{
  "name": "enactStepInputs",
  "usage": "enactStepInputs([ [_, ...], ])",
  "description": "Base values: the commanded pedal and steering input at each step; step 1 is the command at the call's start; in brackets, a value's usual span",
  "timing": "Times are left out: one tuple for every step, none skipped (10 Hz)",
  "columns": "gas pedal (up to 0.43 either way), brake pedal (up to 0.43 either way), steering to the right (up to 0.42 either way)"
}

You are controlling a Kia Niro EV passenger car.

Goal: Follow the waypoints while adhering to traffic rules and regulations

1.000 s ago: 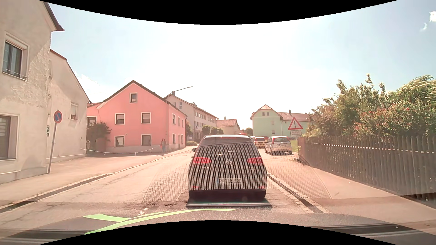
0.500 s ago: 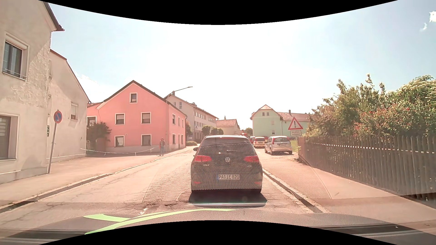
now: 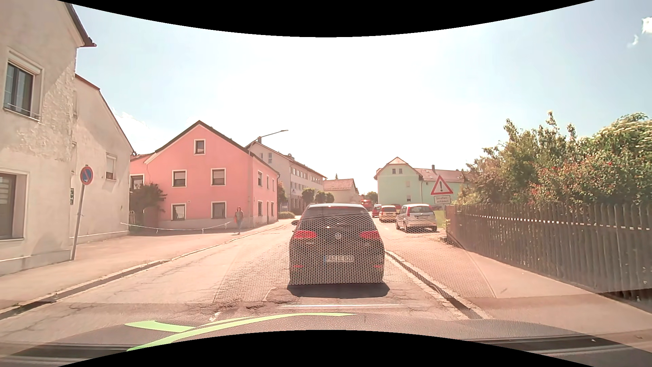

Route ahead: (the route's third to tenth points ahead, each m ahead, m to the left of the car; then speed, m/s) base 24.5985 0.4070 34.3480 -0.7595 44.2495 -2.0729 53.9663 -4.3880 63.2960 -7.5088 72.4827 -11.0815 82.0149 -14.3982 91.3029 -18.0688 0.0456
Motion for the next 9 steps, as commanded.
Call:
enactStepInputs([
  [0.0, 0.0, 0.003],
  [0.0, 0.0, 0.004],
  [0.0, 0.0, 0.004],
  [0.0, 0.0, 0.004],
  [0.008, 0.0, 0.005],
  [0.028, 0.0, 0.005],
  [0.047, 0.0, 0.005],
  [0.059, 0.0, 0.005],
  [0.079, 0.0, 0.005],
])
